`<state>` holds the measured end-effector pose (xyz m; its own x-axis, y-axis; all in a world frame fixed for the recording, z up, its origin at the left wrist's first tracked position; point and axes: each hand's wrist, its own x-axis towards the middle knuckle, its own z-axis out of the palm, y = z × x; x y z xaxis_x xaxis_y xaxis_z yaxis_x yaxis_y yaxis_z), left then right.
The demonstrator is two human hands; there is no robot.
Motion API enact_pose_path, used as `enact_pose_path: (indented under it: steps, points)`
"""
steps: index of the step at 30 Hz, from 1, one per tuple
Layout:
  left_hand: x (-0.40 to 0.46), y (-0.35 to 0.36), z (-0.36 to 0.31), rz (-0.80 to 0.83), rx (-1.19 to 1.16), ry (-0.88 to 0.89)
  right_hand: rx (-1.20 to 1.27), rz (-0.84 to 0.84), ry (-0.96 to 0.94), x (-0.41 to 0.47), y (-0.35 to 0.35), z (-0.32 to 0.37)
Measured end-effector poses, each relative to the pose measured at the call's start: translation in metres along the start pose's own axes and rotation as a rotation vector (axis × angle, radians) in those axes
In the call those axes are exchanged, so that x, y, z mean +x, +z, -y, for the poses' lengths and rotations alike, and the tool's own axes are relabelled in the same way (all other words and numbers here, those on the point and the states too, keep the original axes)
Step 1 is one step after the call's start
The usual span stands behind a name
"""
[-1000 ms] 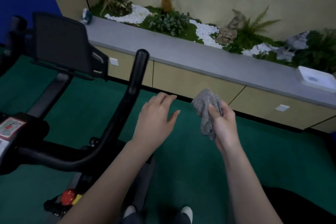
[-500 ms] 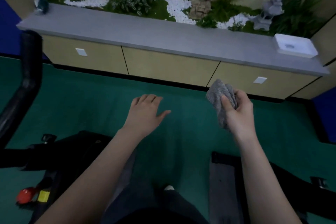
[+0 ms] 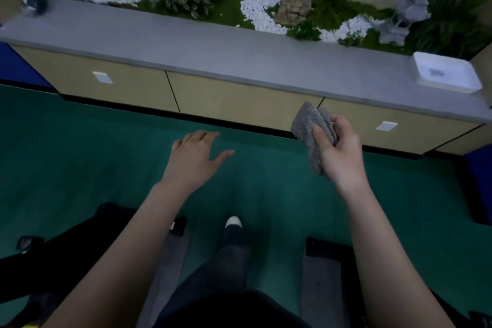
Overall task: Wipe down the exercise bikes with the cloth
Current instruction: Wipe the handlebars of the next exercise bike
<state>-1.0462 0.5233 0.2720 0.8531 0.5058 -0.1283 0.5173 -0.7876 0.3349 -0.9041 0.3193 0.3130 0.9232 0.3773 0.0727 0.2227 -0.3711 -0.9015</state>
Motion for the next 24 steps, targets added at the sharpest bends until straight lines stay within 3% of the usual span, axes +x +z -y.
enact_pose_path:
  steps: [10,24]
  points:
    - [0.108,-0.025,0.046,-0.064,-0.011,-0.107,0.003,0.177,-0.003,0.13,0.077,0.02]
    - [0.171,-0.047,0.126,-0.17,-0.061,-0.584,-0.001,0.654,-0.24,0.268,0.246,0.069]
